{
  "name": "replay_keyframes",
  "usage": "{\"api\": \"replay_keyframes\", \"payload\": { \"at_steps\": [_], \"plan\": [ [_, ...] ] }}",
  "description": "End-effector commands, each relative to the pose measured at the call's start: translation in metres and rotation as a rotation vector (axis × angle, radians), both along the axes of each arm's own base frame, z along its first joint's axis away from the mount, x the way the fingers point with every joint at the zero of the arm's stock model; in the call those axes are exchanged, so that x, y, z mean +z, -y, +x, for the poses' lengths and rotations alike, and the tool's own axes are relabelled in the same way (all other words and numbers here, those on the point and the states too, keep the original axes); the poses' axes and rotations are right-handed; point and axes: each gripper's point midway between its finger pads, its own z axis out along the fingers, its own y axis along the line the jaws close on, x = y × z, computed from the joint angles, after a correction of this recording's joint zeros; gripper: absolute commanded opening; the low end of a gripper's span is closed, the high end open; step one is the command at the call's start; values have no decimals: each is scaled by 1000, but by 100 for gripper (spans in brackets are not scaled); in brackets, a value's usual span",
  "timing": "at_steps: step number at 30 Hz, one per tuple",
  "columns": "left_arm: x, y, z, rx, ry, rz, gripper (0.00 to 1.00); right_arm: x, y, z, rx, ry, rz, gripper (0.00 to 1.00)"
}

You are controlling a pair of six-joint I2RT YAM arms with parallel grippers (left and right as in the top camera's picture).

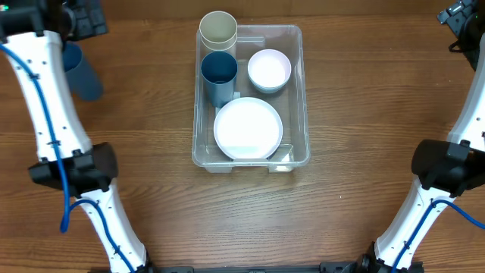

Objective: Pack container
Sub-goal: 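Move left gripper to the remaining blue cup and grip it, then carry the blue cup into the bin and stack it into the first blue cup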

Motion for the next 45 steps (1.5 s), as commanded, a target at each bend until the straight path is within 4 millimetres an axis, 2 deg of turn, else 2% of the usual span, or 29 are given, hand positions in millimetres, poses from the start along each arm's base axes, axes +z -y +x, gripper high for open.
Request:
{"api": "replay_keyframes", "payload": {
  "at_steps": [1,3,4,5,6,8,10,12,13,14,15,18,20,23,26,27,30,32,34,36,37,39,41,43,45],
  "plan": [
    [-30,-14,8,-6,-17,-131,100,23,-1,-3,-8,55,-21,100],
    [-53,-25,8,16,-55,-145,99,23,-1,-3,-8,55,-21,100],
    [-63,-29,8,23,-72,-151,96,23,-1,-3,-8,55,-21,100],
    [-74,-32,9,29,-86,-156,89,23,-1,-3,-8,55,-21,100],
    [-85,-32,11,30,-99,-161,88,23,-1,-3,-8,55,-21,100],
    [-99,-34,14,30,-107,-164,85,23,-1,-3,-8,55,-21,100],
    [-115,-35,18,25,-117,-160,77,23,-1,-3,-8,55,-21,100],
    [-122,-38,19,11,-121,-141,72,23,-1,-3,-8,55,-21,100],
    [-127,-38,20,8,-124,-139,66,23,-1,-3,-8,55,-21,100],
    [-129,-38,20,8,-126,-140,52,23,-1,-3,-8,55,-21,100],
    [-132,-38,19,8,-132,-142,45,23,-1,-3,-8,55,-21,100],
    [-147,-40,16,20,-162,-128,27,23,-1,-3,-8,55,-21,100],
    [-162,-37,10,19,-198,-140,4,23,-1,-3,-8,55,-21,100],
    [-161,-33,5,33,-214,-155,4,23,-1,-3,-8,55,-21,100],
    [-127,-23,6,22,-170,-198,4,23,-1,-3,-8,55,-21,100],
    [-90,-9,8,-19,-103,-227,4,23,-1,-3,-8,55,-21,100],
    [-3,28,-7,-97,24,-204,4,23,-1,-3,-8,55,-21,100],
    [62,73,-29,-191,133,-168,4,23,-1,-3,-8,55,-21,100],
    [119,133,-56,-355,255,-103,4,23,-1,-3,-8,55,-21,100],
    [146,183,-77,-439,312,0,4,23,-1,-3,-8,55,-21,100],
    [149,207,-85,-484,315,38,4,23,-1,-3,-8,55,-21,100],
    [134,279,-106,-642,265,125,4,23,-1,-3,-8,55,-21,100],
    [119,301,-110,-678,222,194,4,23,-1,-3,-8,55,-21,100],
    [100,312,-110,-698,165,230,4,23,-1,-3,-8,55,-21,100],
    [66,320,-108,-727,51,221,4,23,-1,-3,-8,55,-21,100]
  ]
}}
